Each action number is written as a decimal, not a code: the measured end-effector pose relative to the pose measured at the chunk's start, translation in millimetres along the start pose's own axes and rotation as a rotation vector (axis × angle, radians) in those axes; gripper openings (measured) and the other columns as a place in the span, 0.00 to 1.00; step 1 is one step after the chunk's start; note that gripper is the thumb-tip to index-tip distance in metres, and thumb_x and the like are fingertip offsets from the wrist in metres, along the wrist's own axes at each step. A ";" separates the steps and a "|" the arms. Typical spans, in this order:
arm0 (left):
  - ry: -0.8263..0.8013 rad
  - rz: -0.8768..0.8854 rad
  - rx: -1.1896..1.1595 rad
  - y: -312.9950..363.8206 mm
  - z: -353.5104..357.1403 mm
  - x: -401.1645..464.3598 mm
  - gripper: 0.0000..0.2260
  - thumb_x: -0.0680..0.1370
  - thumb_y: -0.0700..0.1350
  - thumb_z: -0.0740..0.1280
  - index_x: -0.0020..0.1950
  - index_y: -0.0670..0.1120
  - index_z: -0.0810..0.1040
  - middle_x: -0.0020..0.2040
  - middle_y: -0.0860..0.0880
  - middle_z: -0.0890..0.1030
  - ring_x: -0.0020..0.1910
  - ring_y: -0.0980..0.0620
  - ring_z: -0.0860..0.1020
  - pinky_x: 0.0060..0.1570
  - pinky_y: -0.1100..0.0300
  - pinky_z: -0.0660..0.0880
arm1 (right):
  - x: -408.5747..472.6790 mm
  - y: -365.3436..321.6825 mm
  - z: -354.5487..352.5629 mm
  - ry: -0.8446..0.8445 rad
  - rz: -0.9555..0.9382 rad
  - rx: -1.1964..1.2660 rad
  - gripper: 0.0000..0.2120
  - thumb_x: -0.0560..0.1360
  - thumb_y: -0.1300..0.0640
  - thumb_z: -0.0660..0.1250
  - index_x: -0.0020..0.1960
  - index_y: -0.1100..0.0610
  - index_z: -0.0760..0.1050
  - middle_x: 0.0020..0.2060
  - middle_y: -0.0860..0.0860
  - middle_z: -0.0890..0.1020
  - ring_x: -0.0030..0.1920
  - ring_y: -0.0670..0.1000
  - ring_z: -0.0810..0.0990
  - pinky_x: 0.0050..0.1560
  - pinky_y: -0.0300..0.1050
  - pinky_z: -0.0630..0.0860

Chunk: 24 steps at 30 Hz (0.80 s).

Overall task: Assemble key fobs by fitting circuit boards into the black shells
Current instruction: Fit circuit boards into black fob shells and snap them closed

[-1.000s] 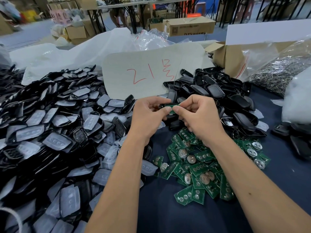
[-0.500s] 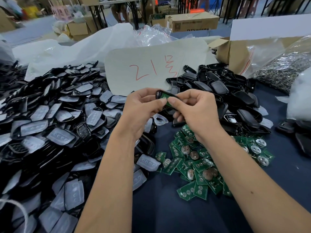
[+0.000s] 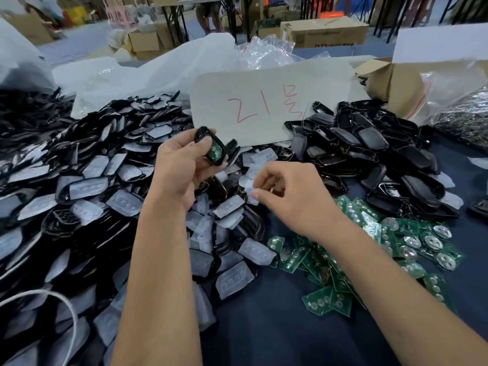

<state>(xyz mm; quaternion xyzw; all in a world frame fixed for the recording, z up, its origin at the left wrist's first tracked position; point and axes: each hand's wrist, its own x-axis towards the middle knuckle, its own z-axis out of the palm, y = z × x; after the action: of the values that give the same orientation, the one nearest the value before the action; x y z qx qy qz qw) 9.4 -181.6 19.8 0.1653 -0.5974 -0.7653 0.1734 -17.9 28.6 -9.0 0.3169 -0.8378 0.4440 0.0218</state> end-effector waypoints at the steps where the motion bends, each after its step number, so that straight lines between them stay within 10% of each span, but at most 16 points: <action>1: 0.029 0.007 -0.001 0.2 -2.8 0.9 0.06 0.83 0.36 0.67 0.54 0.42 0.84 0.40 0.47 0.87 0.40 0.47 0.86 0.39 0.56 0.84 | -0.4 -2.1 2.5 -0.023 -0.036 -0.055 0.04 0.76 0.54 0.76 0.47 0.50 0.82 0.40 0.42 0.82 0.39 0.44 0.79 0.44 0.40 0.76; 9: 0.168 0.047 -0.049 -2.5 -6.3 3.1 0.04 0.82 0.37 0.68 0.51 0.41 0.83 0.44 0.45 0.83 0.39 0.48 0.83 0.37 0.61 0.81 | -0.2 -6.5 17.5 -0.272 -0.387 -0.535 0.24 0.79 0.69 0.68 0.70 0.50 0.80 0.66 0.46 0.78 0.63 0.52 0.67 0.58 0.45 0.75; 14: 0.214 0.125 0.073 -5.1 -3.3 1.6 0.11 0.82 0.38 0.70 0.63 0.47 0.77 0.48 0.43 0.83 0.33 0.51 0.84 0.32 0.62 0.78 | 1.3 -6.4 13.3 -0.206 -0.370 -0.481 0.10 0.81 0.58 0.70 0.61 0.51 0.85 0.59 0.44 0.82 0.62 0.51 0.70 0.59 0.42 0.73; 20: 0.204 0.207 0.159 -4.2 -2.6 -0.7 0.05 0.82 0.37 0.68 0.52 0.47 0.78 0.35 0.50 0.80 0.30 0.51 0.83 0.27 0.62 0.76 | 0.3 -17.5 2.7 -0.254 -0.268 -0.441 0.14 0.81 0.52 0.71 0.66 0.49 0.81 0.59 0.44 0.78 0.63 0.47 0.68 0.61 0.44 0.73; 24: 0.208 0.191 0.162 -2.4 -4.6 -2.1 0.06 0.82 0.37 0.68 0.48 0.47 0.80 0.35 0.51 0.81 0.30 0.51 0.83 0.28 0.62 0.77 | -1.4 -50.0 -12.8 -0.461 -0.145 -0.300 0.03 0.77 0.53 0.76 0.45 0.50 0.84 0.40 0.43 0.83 0.43 0.42 0.80 0.47 0.43 0.79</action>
<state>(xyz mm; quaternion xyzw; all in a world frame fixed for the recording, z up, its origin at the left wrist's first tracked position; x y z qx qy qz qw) 13.2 -184.1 16.6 0.1995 -0.6488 -0.6736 0.2924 7.5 18.8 34.8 0.4619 -0.8522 0.2284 -0.0909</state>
